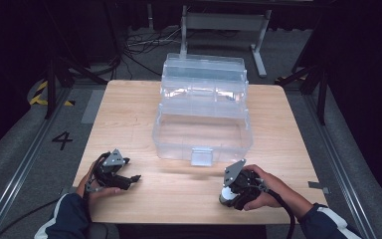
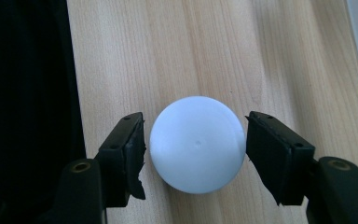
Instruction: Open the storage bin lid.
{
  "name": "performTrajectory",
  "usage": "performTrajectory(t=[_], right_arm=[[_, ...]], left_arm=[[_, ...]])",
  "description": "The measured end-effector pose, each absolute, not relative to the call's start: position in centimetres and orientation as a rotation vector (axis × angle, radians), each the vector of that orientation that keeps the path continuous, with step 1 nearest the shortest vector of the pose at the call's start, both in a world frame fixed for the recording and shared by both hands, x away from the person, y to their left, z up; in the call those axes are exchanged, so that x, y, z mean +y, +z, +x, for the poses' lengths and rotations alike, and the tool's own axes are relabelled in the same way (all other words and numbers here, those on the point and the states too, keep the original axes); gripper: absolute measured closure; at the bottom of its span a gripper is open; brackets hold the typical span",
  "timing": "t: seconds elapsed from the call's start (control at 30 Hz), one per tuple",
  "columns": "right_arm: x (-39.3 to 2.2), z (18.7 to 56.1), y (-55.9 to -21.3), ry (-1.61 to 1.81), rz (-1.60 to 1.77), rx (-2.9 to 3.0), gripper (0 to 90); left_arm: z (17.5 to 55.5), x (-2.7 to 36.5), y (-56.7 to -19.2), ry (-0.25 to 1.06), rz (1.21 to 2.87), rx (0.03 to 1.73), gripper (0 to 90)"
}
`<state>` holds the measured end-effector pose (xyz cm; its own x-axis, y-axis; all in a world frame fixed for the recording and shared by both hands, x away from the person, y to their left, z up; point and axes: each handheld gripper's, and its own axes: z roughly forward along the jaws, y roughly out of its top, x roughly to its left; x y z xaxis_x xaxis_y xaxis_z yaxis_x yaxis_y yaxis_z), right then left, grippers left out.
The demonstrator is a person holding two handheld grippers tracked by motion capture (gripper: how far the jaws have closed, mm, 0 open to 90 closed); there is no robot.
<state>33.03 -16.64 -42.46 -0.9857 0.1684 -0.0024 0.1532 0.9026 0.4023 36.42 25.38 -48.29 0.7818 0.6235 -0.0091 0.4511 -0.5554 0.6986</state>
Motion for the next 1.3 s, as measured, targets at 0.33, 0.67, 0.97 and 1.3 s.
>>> performTrajectory(t=[0.33,0.67,0.97,1.3], right_arm=[[-16.5,33.42,-42.85,0.596,0.225,3.038,45.2],[-16.23,33.34,-43.0,0.571,0.191,3.047,49.8],[-16.23,33.33,-43.25,0.582,0.192,3.041,50.3],[-16.3,33.66,-42.92,0.587,0.179,3.039,50.6]], left_arm=[[36.41,25.36,-48.29,0.312,2.254,0.797,20.9],[36.41,25.36,-48.29,0.312,2.253,0.797,20.9],[36.41,25.36,-48.29,0.309,2.253,0.798,20.9],[36.49,25.41,-48.27,0.307,2.258,0.792,21.0]])
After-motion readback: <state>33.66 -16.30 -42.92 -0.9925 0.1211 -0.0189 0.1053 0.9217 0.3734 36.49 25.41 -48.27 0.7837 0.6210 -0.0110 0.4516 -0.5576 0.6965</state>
